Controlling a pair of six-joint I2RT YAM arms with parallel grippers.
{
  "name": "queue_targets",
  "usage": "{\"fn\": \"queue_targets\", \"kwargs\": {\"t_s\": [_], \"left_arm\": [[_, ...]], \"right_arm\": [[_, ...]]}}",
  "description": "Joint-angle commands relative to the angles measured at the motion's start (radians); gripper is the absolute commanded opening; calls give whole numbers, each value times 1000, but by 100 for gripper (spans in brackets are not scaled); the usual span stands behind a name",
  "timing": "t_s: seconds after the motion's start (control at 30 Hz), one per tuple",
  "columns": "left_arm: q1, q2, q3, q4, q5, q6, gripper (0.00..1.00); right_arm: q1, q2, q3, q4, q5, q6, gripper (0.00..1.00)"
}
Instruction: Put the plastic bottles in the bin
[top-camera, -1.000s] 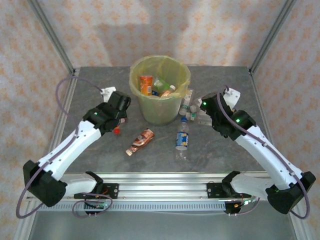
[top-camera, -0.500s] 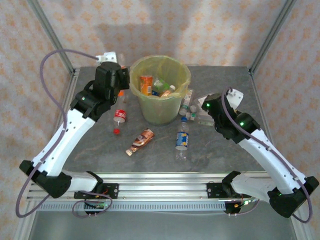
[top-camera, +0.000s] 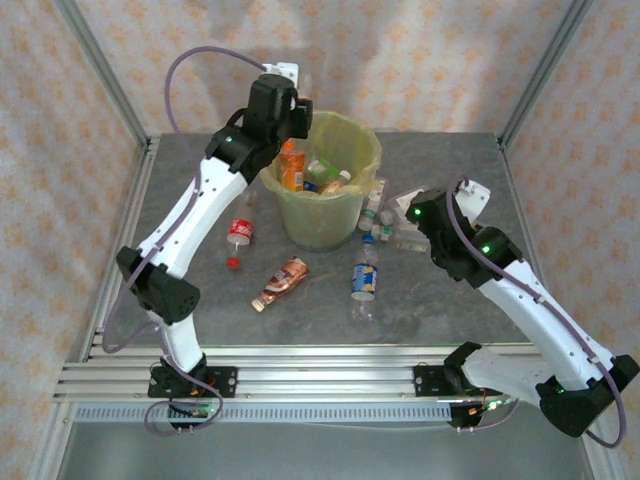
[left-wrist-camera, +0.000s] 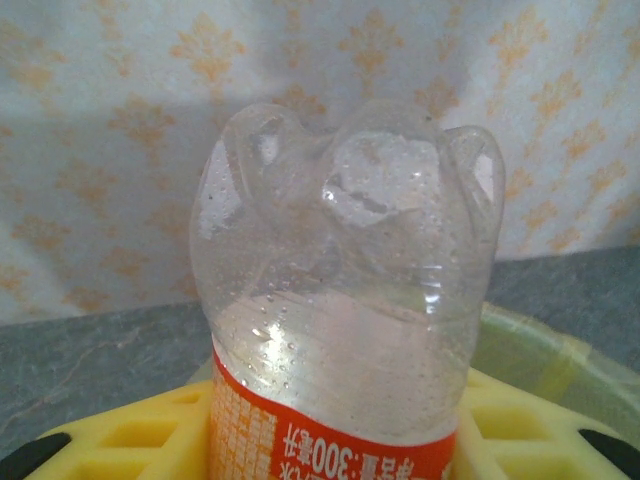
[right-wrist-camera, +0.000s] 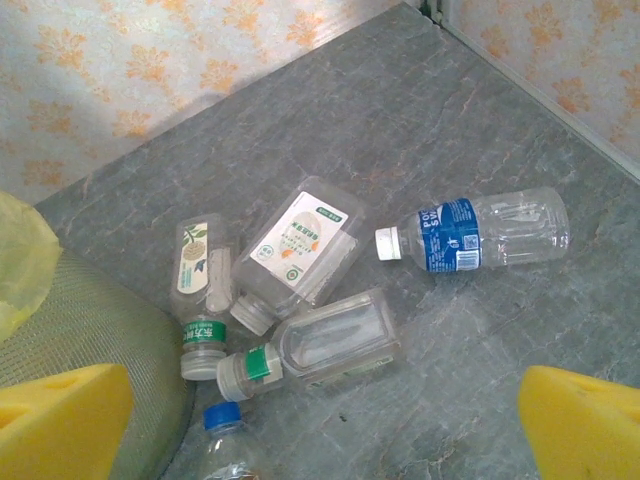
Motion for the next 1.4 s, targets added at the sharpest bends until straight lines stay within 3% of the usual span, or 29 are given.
{"fn": "queue_targets", "kwargs": {"t_s": [0.0,0.47,0.63,0.9,1.37], "left_arm": [[-6,51,78,-108,12,36,48],[-6,124,39,-203,-125,28,53],[-6,133,39,-231,-159,21,61],[-6,117,28,-247,-147,-7,77],[-7,-25,-68,-201,-105,-43,77]], "right_arm": [[-5,-5,24,-45,37,17,99],[-5,45,43,-46,19,0,99],[-5,47,43,-43,17,0,99],[-5,46,39,-40,13,0,99],[-5,45,36,-37,10,-5,99]]}}
